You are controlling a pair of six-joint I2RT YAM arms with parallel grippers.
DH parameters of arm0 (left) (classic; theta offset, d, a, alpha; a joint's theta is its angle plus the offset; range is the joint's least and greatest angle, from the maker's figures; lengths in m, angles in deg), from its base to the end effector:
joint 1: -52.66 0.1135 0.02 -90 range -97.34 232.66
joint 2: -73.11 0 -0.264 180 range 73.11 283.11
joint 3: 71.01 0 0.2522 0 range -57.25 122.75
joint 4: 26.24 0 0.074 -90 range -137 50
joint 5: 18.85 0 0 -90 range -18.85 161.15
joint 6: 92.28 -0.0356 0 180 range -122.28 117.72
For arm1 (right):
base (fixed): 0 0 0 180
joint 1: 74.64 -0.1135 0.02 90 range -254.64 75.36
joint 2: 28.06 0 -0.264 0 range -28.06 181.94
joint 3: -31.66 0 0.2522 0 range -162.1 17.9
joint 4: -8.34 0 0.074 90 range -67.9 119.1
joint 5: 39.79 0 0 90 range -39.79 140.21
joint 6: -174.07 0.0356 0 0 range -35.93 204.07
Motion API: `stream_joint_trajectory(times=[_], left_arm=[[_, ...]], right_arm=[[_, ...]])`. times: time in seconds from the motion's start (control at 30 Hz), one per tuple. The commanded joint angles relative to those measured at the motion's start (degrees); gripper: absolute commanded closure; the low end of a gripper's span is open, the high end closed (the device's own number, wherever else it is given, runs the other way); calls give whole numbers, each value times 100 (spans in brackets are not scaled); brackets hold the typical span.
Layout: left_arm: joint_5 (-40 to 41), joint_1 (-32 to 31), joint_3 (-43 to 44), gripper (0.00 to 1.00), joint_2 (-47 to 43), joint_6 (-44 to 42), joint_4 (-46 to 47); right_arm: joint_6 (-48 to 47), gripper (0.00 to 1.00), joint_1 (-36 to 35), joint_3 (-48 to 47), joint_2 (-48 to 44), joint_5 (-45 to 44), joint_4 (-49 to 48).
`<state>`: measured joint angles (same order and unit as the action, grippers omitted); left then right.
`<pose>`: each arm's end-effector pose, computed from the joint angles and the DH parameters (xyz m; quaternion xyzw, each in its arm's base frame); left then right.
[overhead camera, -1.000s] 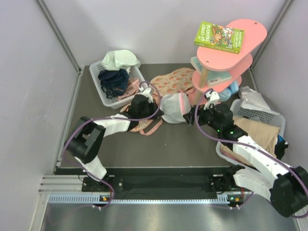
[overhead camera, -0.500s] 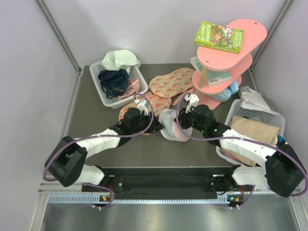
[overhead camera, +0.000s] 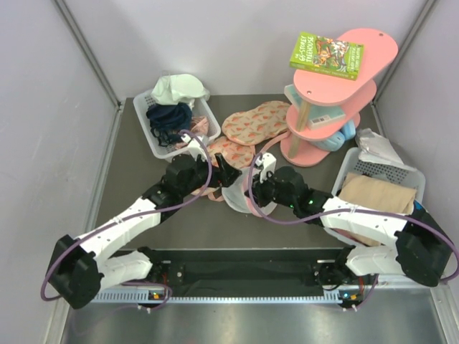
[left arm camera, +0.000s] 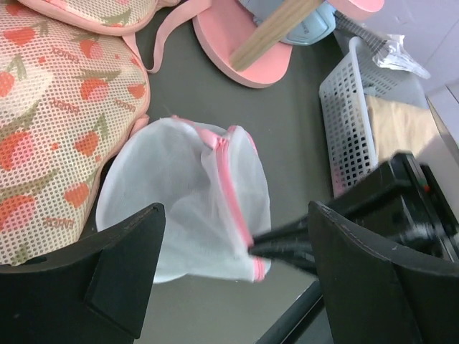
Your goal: Unzip the laundry bag and remove the bra
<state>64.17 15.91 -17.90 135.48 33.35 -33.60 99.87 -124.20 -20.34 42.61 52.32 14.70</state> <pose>0.1987 -0.1538 0.2755 0.0442 0.8000 -0.3915 0.4525 0.1747 0.2070 0.2355 -0.2544 0.8042 0.3030 0.4436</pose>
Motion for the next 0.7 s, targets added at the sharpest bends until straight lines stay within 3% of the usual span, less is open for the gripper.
stream_joint_trajectory(times=[0.0, 0.27, 0.67], left_arm=[[-49, 1, 248, 15, 397, -118, 116], [-365, 1, 398, 18, 1189, -22, 126], [-901, 1, 178, 39, 1322, 162, 107]], right_arm=[[73, 100, -466, 141, -80, 615, -429], [143, 100, -1064, 360, -168, 633, -367], [187, 99, -1108, 414, -414, 141, -174]])
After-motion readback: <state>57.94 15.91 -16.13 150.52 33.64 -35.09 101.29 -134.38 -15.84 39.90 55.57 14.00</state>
